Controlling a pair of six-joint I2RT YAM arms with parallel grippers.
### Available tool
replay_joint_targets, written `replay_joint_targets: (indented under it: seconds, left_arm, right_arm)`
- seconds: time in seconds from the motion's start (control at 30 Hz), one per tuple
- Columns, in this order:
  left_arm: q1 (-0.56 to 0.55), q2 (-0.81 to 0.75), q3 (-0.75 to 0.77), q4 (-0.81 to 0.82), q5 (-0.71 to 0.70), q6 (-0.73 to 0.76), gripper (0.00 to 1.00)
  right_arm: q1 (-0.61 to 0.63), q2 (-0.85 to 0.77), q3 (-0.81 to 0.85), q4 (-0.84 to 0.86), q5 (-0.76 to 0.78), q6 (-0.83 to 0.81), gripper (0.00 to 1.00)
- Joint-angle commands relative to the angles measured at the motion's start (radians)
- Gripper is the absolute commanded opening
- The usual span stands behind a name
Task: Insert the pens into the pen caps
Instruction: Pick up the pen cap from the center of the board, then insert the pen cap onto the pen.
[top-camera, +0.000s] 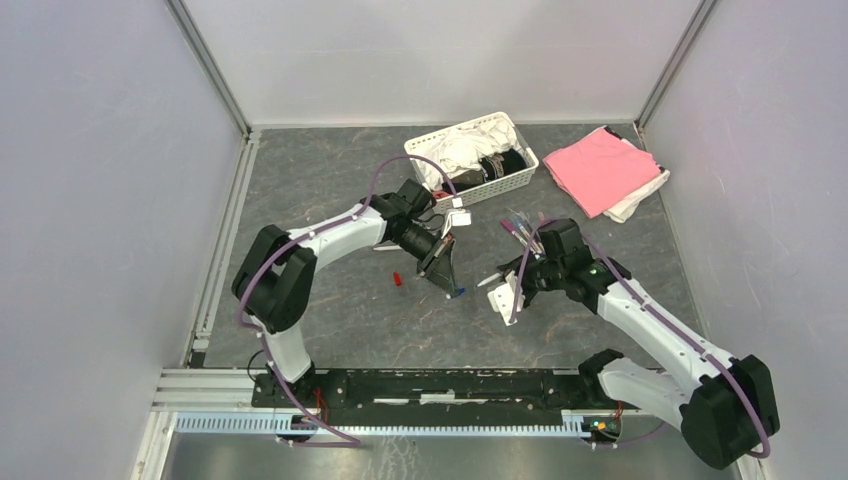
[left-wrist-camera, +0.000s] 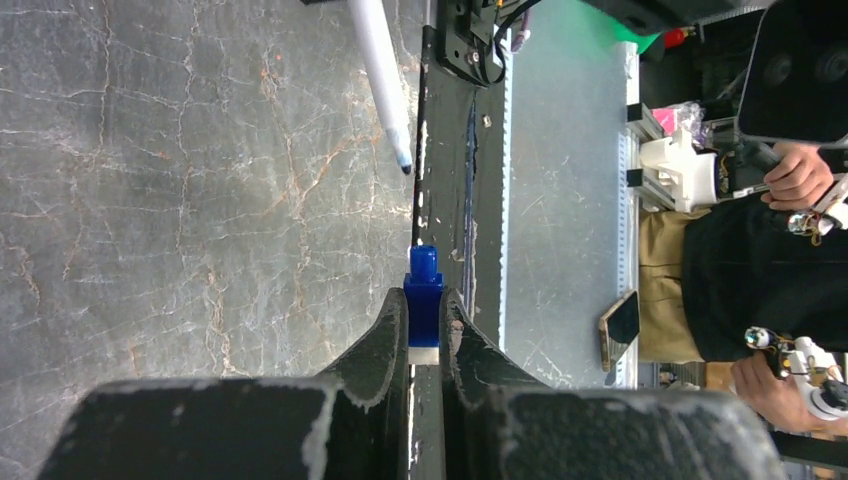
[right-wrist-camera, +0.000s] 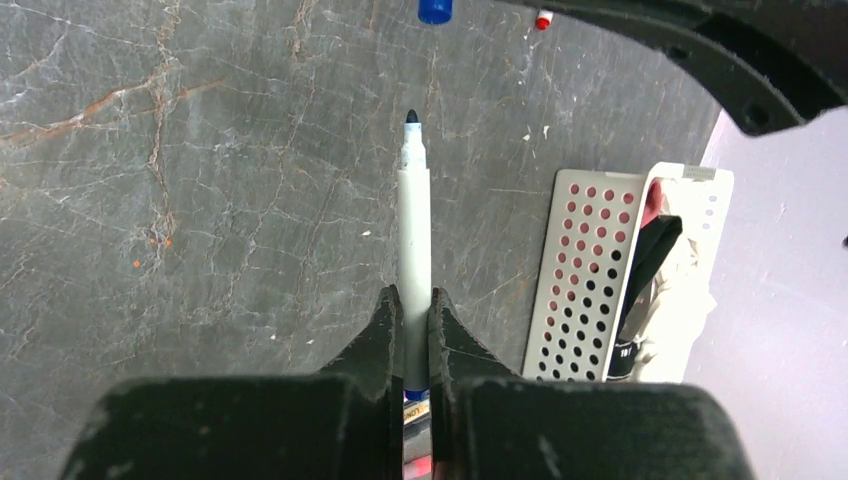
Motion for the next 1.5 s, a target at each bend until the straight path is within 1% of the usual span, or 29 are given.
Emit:
replay_joint_targets:
  seconds: [0.0, 0.23, 0.8, 1.1, 1.2, 1.33, 1.47]
  left_arm:
    - [-0.003, 0.018, 0.045, -0.003, 0.075, -0.067, 0.02]
    - [-0.003, 0.017, 0.031, 0.013, 0.075, -0.1, 0.02]
    - [-0.003, 0.031, 0.031, 0.048, 0.058, -0.13, 0.02]
    - [-0.003, 0.018, 0.016, 0.09, 0.054, -0.171, 0.02]
    - [-0.003, 0.01, 0.006, 0.119, 0.048, -0.198, 0.02]
    - [-0.002, 0.006, -0.008, 0.175, 0.024, -0.314, 0.02]
    - [-0.001, -0.009, -0.039, 0.284, -0.009, -0.452, 0.02]
  right_arm:
    - [0.047, -0.017, -0.007, 0.058, 0.028, -0.108, 0.0]
    - [0.087, -0.009, 0.002, 0.094, 0.068, -0.056, 0.0]
    - [0.131, -0.016, 0.013, 0.09, 0.064, -0.018, 0.0]
    - [0.147, -0.016, 0.009, 0.098, 0.063, 0.001, 0.0]
    - [0.153, -0.017, 0.008, 0.106, 0.068, 0.013, 0.0]
    - [0.167, -0.018, -0.001, 0.121, 0.08, 0.04, 0.0]
    - [0.172, -0.014, -0.013, 0.152, 0.077, 0.111, 0.0]
